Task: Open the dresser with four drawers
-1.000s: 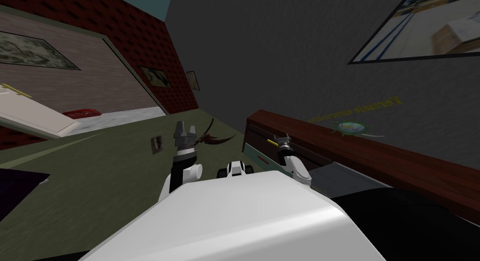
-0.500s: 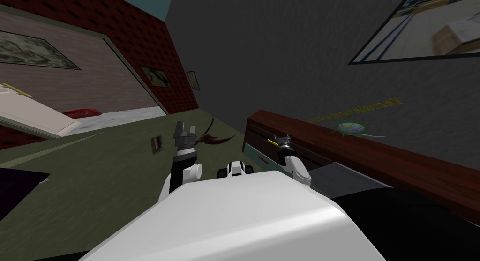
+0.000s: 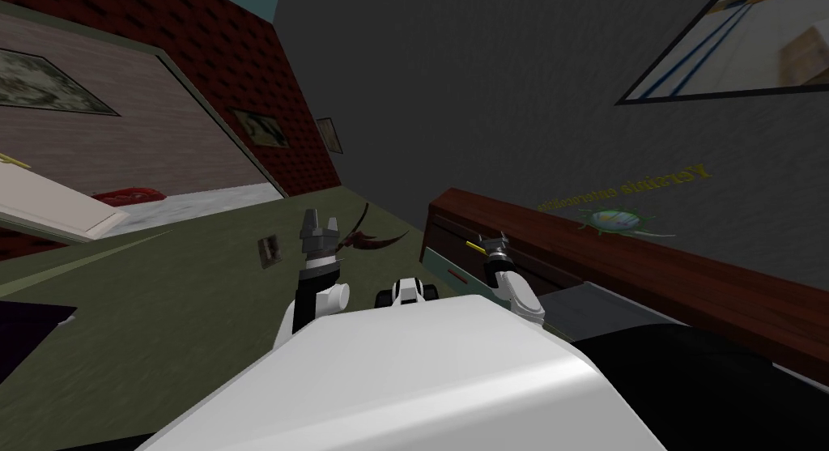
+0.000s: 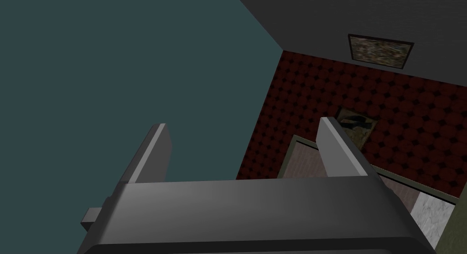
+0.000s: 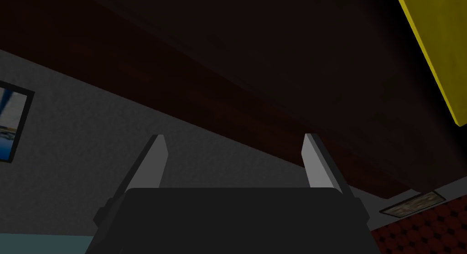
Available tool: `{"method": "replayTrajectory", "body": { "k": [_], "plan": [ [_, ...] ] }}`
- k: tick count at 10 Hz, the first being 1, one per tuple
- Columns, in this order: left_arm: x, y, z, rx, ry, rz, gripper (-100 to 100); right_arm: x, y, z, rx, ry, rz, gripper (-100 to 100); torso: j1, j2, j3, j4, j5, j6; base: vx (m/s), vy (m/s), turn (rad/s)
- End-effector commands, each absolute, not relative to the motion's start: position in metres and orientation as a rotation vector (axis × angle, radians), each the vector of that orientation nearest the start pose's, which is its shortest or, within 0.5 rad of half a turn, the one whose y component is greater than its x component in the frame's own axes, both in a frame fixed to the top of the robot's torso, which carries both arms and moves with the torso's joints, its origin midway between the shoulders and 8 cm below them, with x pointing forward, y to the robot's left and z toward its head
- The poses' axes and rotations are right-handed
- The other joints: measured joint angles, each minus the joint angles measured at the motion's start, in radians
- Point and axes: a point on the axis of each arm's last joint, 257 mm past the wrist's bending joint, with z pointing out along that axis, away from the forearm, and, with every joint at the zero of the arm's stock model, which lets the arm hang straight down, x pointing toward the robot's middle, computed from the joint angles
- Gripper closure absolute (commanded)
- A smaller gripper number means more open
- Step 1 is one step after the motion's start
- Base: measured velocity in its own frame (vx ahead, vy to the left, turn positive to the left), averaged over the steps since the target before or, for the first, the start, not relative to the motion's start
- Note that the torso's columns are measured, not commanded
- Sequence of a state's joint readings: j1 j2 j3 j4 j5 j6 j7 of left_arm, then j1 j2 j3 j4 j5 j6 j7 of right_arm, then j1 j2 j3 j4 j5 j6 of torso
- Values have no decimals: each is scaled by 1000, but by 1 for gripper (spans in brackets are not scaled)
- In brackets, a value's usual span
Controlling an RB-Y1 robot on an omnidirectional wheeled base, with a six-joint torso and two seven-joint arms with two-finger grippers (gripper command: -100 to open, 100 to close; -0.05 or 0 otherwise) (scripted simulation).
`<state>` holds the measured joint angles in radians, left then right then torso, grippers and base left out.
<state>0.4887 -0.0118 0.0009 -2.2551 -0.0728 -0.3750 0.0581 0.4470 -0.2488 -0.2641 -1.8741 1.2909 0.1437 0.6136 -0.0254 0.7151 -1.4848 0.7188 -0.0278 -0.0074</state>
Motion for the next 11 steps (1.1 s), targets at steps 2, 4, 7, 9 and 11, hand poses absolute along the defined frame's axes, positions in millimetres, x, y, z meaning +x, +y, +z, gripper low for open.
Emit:
{"method": "replayTrajectory", "body": {
  "k": [2,4,7,9,11],
  "plan": [
    [370,278,-9,-761,720,-1275,0,364,-494,-251,-206,1730,-883,-100,1,-2,-1,-2,-1,1,11,23,4],
    [370,278,-9,-761,720,-1275,0,364,-494,-251,-206,1730,-883,-100,1,-2,-1,-3,-1,3,8,1,-9],
    [370,278,-9,-761,720,-1275,0,362,-496,-253,-210,1736,-891,-100,1,0,1,-3,-2,5,8,7,4],
    [370,278,-9,-761,720,-1275,0,362,-496,-253,-210,1736,-891,-100,0,0,1,-2,-3,2,-4,-2,-16],
    [370,278,-9,-761,720,-1275,0,362,-496,-253,-210,1736,-891,-100,2,-1,1,-3,-3,3,1,-5,9]
  ]
}}
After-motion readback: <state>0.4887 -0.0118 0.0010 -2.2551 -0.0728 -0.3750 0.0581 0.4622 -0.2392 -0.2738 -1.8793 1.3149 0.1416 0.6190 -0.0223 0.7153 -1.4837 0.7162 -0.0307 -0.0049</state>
